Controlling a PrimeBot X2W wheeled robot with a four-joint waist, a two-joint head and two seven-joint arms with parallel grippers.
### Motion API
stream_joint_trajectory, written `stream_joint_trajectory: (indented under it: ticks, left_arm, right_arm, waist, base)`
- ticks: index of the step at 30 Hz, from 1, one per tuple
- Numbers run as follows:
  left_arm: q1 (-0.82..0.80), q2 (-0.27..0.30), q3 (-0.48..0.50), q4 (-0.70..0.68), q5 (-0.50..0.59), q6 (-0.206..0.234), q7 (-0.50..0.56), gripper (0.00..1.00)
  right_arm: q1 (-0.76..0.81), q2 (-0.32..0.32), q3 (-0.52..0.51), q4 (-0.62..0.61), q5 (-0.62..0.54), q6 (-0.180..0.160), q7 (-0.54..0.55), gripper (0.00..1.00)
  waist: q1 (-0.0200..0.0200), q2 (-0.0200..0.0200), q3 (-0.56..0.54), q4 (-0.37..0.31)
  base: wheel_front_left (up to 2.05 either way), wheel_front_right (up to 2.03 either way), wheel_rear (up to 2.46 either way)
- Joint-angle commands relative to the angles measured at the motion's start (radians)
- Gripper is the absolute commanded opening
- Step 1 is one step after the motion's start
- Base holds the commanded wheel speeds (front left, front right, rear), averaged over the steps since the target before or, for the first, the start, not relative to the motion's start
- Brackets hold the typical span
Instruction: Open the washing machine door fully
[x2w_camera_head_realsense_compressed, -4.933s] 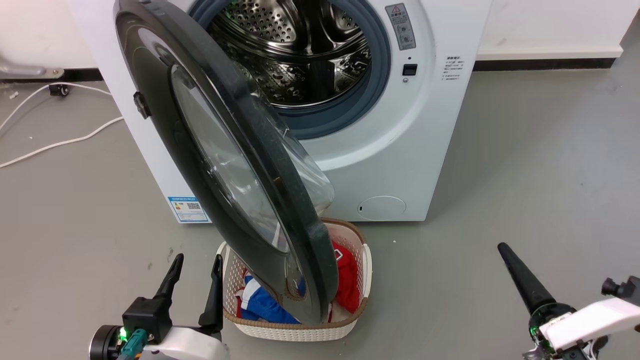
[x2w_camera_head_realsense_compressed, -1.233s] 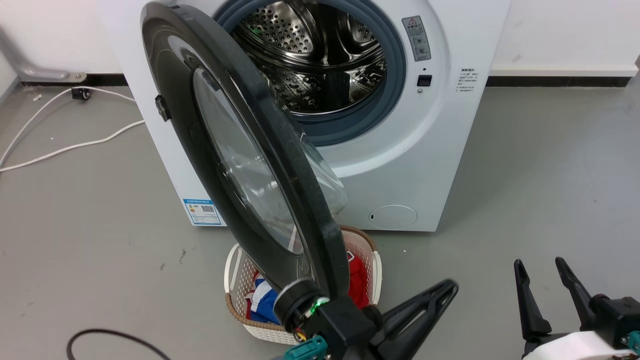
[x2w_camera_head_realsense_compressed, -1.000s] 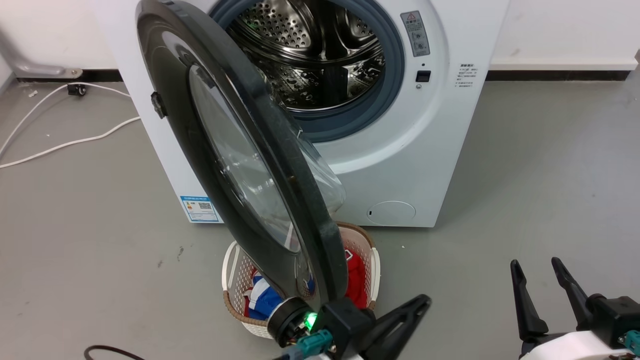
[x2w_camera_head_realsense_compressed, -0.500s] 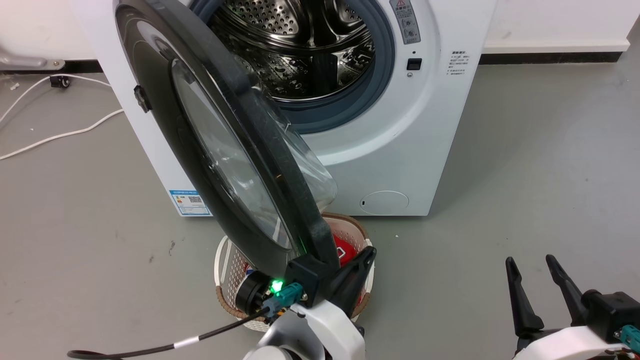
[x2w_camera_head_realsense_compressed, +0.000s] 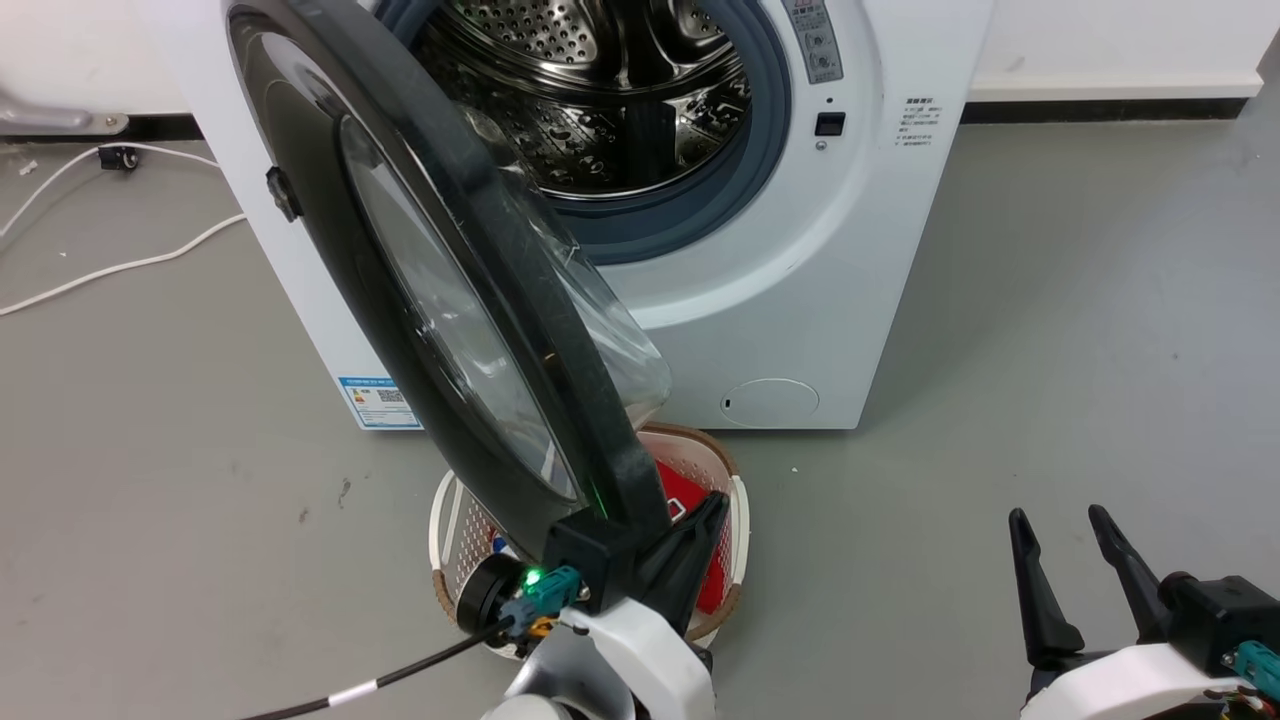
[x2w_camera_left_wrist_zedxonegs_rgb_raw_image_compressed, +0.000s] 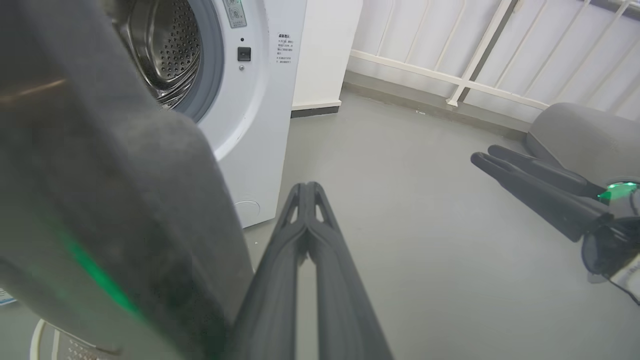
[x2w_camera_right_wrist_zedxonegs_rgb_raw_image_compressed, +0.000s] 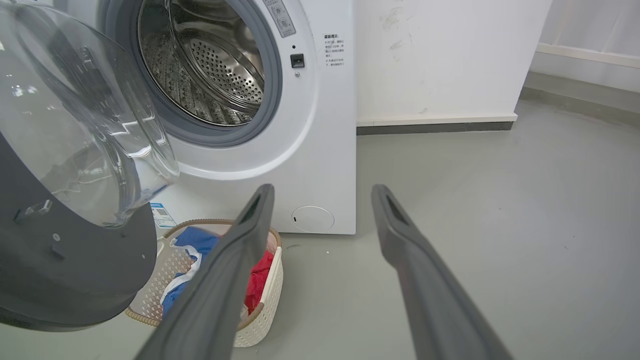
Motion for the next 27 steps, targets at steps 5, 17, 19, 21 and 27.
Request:
stream_joint_trajectory:
  ticks: [5,17,19,21,27]
  left_arm:
    - [0.051,0.019,0.013,-0.032,-0.010,0.030,-0.003,0.00]
    - [0.150,0.058,0.063,-0.116,-0.021,0.114,-0.010,0.00]
    - [0.160,0.056,0.065,-0.125,-0.024,0.120,-0.009,0.00]
    - [0.175,0.061,0.069,-0.141,-0.023,0.133,-0.009,0.00]
    - [0.205,0.076,0.089,-0.173,-0.029,0.159,-0.012,0.00]
  right_arm:
    - [-0.009,0.002,-0.008,0.011,0.002,0.000,-0.008,1.00]
    - [0.011,0.002,-0.022,0.027,0.002,0.000,-0.013,1.00]
    - [0.013,0.001,-0.022,0.027,0.004,0.000,-0.012,1.00]
    - [0.014,0.002,-0.024,0.026,0.005,0.000,-0.015,1.00]
    - [0.018,0.001,-0.027,0.028,0.007,0.000,-0.016,1.00]
  waist:
    - [0.0000,0.0000,-0.009,0.024]
    - [0.0000,0.0000,-0.034,0.123]
    - [0.0000,0.0000,-0.034,0.132]
    - [0.0000,0.0000,-0.035,0.152]
    - [0.0000,0.0000,-0.033,0.219]
  base:
    - [0.00,0.00,0.00]
    - [0.00,0.00,0.00]
    - [0.00,0.00,0.00]
    - [0.00,0.00,0.00]
    - [0.00,0.00,0.00]
